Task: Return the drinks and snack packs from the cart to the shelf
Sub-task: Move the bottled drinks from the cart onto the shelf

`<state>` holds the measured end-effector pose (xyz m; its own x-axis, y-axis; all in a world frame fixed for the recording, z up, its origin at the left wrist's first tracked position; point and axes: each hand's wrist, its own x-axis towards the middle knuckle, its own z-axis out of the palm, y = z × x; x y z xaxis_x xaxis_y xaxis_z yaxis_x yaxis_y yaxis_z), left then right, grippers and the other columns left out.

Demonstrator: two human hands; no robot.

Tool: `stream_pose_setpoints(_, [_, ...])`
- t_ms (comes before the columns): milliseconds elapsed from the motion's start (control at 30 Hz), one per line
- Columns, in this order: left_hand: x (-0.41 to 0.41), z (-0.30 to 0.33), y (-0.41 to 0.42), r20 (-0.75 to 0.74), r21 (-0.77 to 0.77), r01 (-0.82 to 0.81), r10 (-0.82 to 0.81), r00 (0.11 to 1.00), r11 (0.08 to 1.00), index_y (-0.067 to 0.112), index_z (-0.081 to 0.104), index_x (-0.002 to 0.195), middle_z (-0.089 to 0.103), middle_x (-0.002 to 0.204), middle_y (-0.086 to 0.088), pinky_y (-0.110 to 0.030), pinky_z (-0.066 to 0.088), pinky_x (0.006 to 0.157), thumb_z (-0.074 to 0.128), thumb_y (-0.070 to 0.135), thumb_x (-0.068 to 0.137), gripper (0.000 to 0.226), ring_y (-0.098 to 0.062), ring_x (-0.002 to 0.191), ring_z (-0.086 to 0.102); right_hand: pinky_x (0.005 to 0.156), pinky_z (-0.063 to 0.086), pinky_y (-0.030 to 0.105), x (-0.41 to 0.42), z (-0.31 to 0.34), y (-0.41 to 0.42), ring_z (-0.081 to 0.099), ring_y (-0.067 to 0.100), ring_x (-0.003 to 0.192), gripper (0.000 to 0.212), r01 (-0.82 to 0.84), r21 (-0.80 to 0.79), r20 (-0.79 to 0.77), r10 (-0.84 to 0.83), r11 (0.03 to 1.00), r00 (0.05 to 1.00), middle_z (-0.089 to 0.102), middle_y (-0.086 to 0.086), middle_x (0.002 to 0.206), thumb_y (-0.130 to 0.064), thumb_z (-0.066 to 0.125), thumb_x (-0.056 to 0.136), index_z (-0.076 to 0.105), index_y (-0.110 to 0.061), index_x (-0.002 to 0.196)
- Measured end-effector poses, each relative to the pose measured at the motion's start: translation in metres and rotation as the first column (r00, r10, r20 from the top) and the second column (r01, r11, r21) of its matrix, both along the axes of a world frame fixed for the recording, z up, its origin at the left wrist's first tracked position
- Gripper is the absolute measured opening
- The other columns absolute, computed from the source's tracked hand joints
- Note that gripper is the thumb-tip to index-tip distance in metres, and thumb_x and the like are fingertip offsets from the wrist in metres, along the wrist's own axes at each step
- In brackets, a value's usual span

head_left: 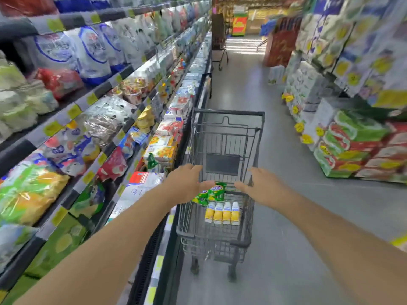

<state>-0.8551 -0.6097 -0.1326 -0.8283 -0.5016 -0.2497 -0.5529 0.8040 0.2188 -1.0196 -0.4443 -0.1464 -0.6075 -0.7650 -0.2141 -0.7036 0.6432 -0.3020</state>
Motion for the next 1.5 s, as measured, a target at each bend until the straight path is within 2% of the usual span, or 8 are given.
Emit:
stream_pose_setpoints(533, [-0.172,-0.133,-0.070,0.155,0.136,0.039,-0.060,0.986,0.990,0.012,0.030,0.152,0.040,0.151,-0.015,-0.049,0.039,0.108,0.037,0.069,0.090,0.084,-0.034,0.136,0.040,0.099,0.045,0.037,-0.147,-0.118,-0.060,0.054,0.029,0.122,0.066,0.160,0.085,0.308,-0.179,0.983,0.934,0.057,0.011,0.133,-0.058,0.048,0.095,0.046,-0.009,0.139])
stream_pose_setpoints(767, [-0.194,-0.235,-0.096,0.252,0.278,-0.176,0.105,0.962,0.944,0.009,0.034,0.148,0.042,0.147,-0.014,-0.048,0.039,0.108,0.043,0.063,0.094,0.077,-0.032,0.135,0.041,0.077,0.048,0.032,-0.174,-0.222,-0.119,0.059,0.020,0.084,0.034,0.274,0.139,0.518,-0.305,0.952,0.799,0.061,0.004,0.087,-0.052,0.050,0.096,0.056,-0.021,0.085])
stream_pose_setpoints(933, [-0.203,-0.342,-0.118,0.368,0.373,-0.315,0.172,0.914,0.873,0.005,0.045,0.133,0.052,0.130,-0.016,-0.045,0.045,0.098,0.047,0.053,0.096,0.060,-0.033,0.119,0.050,0.056,0.032,0.031,-0.176,-0.328,-0.155,0.050,0.024,0.073,0.050,0.385,0.243,0.511,-0.455,0.890,0.729,0.043,0.004,0.060,-0.042,0.051,0.098,0.036,-0.016,0.057])
stream_pose_setpoints(1033, [-0.206,-0.411,-0.129,0.400,0.392,-0.394,0.232,0.887,0.831,0.005,0.043,0.135,0.055,0.128,-0.018,-0.045,0.048,0.095,0.052,0.049,0.093,0.061,-0.035,0.117,0.053,0.065,0.040,0.032,-0.176,-0.386,-0.175,0.062,0.035,0.097,0.039,0.482,0.296,0.511,-0.563,0.824,0.649,0.053,0.012,0.074,-0.043,0.052,0.096,0.048,-0.017,0.067])
stream_pose_setpoints(1100, [-0.210,-0.451,-0.132,0.432,0.367,-0.436,0.265,0.862,0.822,0.004,0.044,0.133,0.055,0.128,-0.018,-0.044,0.048,0.094,0.055,0.047,0.092,0.061,-0.036,0.119,0.054,0.089,0.045,0.037,-0.177,-0.419,-0.185,0.054,0.039,0.123,0.037,0.530,0.325,0.487,-0.619,0.783,0.616,0.060,0.023,0.111,-0.041,0.053,0.097,0.064,-0.007,0.109])
stream_pose_setpoints(1167, [-0.216,-0.484,-0.137,0.430,0.357,-0.461,0.296,0.853,0.812,0.005,0.050,0.128,0.057,0.126,-0.017,-0.045,0.048,0.094,0.058,0.046,0.089,0.057,-0.037,0.117,0.056,0.101,0.041,0.037,-0.180,-0.448,-0.192,0.045,0.037,0.134,0.056,0.563,0.361,0.434,-0.668,0.744,0.604,0.050,0.024,0.139,-0.038,0.053,0.098,0.048,0.002,0.137])
stream_pose_setpoints(1367, [-0.234,-0.557,-0.152,0.451,0.462,-0.679,0.508,0.734,0.571,-0.007,0.055,0.118,0.062,0.119,-0.025,-0.048,0.051,0.088,0.063,0.038,0.087,0.055,-0.042,0.111,0.060,0.098,0.048,0.041,-0.181,-0.527,-0.198,0.058,0.038,0.118,0.050,0.594,0.382,0.366,-0.706,0.708,0.606,0.062,0.028,0.118,-0.035,0.062,0.091,0.062,0.009,0.114])
stream_pose_setpoints(1500, [-0.235,-0.582,-0.147,0.470,0.487,-0.719,0.546,0.694,0.496,-0.006,0.050,0.122,0.059,0.122,-0.022,-0.046,0.051,0.090,0.063,0.041,0.089,0.060,-0.042,0.113,0.057,0.094,0.045,0.037,-0.187,-0.549,-0.196,0.057,0.038,0.122,0.052,0.608,0.435,0.349,-0.747,0.664,0.566,0.059,0.026,0.130,-0.031,0.061,0.094,0.054,0.009,0.126])
